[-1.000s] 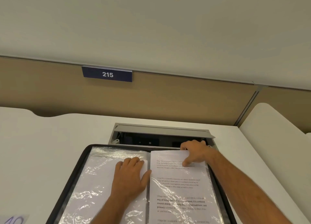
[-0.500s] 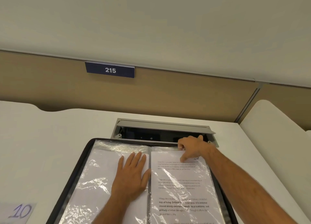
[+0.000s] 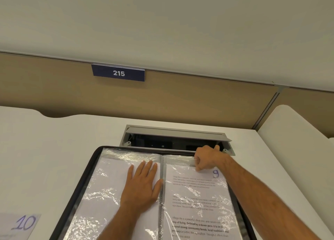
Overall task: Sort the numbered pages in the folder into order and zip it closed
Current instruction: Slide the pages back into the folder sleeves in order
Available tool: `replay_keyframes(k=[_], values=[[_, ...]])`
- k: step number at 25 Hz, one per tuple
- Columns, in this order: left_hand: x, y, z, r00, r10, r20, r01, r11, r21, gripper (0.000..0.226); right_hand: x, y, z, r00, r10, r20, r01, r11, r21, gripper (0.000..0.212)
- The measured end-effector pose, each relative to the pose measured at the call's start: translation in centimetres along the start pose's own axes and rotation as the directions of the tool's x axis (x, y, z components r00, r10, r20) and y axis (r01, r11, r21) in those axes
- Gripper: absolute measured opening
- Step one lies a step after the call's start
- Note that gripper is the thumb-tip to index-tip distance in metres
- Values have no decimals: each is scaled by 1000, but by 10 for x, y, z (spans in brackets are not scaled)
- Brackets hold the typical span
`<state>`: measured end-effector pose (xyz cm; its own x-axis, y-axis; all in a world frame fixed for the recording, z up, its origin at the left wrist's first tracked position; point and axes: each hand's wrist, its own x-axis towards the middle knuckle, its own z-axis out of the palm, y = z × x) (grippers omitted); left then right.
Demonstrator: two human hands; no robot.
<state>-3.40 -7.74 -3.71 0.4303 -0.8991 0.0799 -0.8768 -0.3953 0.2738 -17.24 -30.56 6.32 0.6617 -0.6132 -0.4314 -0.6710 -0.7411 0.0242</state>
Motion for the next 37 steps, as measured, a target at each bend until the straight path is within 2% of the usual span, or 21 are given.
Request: replay_keyframes(k=[2,5,8,10,12,14,20,23,25,26,29,31,33,34,36,37], values=[[1,-1,2,1000,1,-5,-1,1000,-4,102,1,4,1,1000,3,-21,-3,1000,25,15],[1,-2,3,1000,-2,-6,2,1000,1,100,0,21,3,996,20,-88,0,976,218,22],[1,-2,3,1000,-8,2,8,1000,-2,101,-4,45,13,977,148,-153,-76,914,399,44],[1,-2,2,1000,-10,4,10,1000,1,102,-9,58,21,973,205,-111,-135,883,449,52],[1,-1,1,1000,-10,22,9,1000,22,104,-14,65,30,975,210,-68,-159,881,445,49],[1,-1,2,1000,-11,19,10,1000,21,105,-20,66,34,975,199,-96,-141,894,425,48],[1,-3,8,1000,-12,-28,13,1000,26,93,-46,51,69,950,230,-213,-192,963,188,115],[1,-2,5,1000,-8,-9,8,1000,13,101,-53,50,87,940,213,-265,-175,971,160,132],[1,-1,3,1000,-5,-17,5,1000,12,103,-54,49,94,934,229,-275,-169,960,225,124],[1,-1,3,1000,-5,-14,5,1000,13,104,-56,46,95,924,247,-290,-153,937,313,108],[0,-3,3,1000,-15,-2,15,1000,6,104,-56,36,89,862,332,-383,-30,788,615,36],[1,-2,3,1000,-14,-3,14,1000,5,104,-58,31,80,834,370,-410,34,707,707,16],[1,-2,1,1000,-16,-10,16,1000,3,105,-61,30,74,798,417,-435,81,642,762,20],[1,-1,0,1000,-19,-2,19,1000,10,105,-63,30,71,787,440,-432,95,605,790,33],[0,-1,-2,999,-24,22,23,999,32,104,-67,32,70,802,502,-323,78,448,891,63],[1,-1,-2,999,-23,29,22,999,38,103,-68,33,71,810,537,-237,44,347,937,69]])
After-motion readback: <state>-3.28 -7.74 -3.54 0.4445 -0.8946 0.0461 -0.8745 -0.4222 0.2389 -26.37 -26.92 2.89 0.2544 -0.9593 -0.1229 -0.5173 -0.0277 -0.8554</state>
